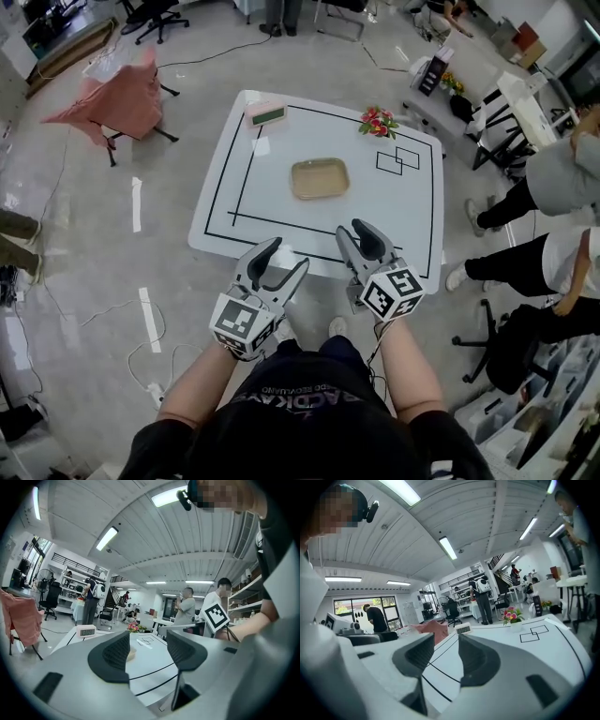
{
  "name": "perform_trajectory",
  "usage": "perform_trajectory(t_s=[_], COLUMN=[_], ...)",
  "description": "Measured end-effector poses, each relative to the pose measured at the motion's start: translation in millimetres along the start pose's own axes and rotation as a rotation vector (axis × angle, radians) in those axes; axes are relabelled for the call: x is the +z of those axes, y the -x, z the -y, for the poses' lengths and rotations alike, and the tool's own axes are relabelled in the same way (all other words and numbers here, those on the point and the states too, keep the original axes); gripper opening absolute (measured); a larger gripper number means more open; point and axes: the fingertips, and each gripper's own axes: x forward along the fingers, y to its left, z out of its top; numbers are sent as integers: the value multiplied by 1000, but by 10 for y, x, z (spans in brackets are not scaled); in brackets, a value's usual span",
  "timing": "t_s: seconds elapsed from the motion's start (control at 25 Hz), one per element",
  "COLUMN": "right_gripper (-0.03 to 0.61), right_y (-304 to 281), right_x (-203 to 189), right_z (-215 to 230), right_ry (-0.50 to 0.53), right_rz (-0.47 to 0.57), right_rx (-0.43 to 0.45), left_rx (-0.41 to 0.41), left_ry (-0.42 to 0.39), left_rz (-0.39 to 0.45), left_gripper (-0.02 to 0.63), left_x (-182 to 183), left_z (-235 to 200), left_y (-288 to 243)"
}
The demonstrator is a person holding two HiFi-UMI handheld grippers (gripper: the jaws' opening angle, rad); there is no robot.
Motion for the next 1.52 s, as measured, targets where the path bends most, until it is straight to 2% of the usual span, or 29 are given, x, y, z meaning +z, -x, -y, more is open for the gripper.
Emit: perform_trajectory(t_s=[0.28,0.56,0.92,1.52], right_gripper=[146,146,146,150], right_y=[-92,-216,-453,-796], right_x=[-9,-16,-249,-733], right_z=[126,461,1095,1700], right_ry=[-42,-84,-204,-497], right_rz=[6,4,-55,-145], right_rx=[-24,-33,-54,-35], left_rx=[-11,6,46,65], left_ry=[-11,-26,-19,14], left_rz=[7,-5,-35,-100], left_gripper=[239,240,240,240], left_x=[36,50,9,-182], left_z=[-35,-52,-126,-155], left_y=[-59,-302,-735,-1319])
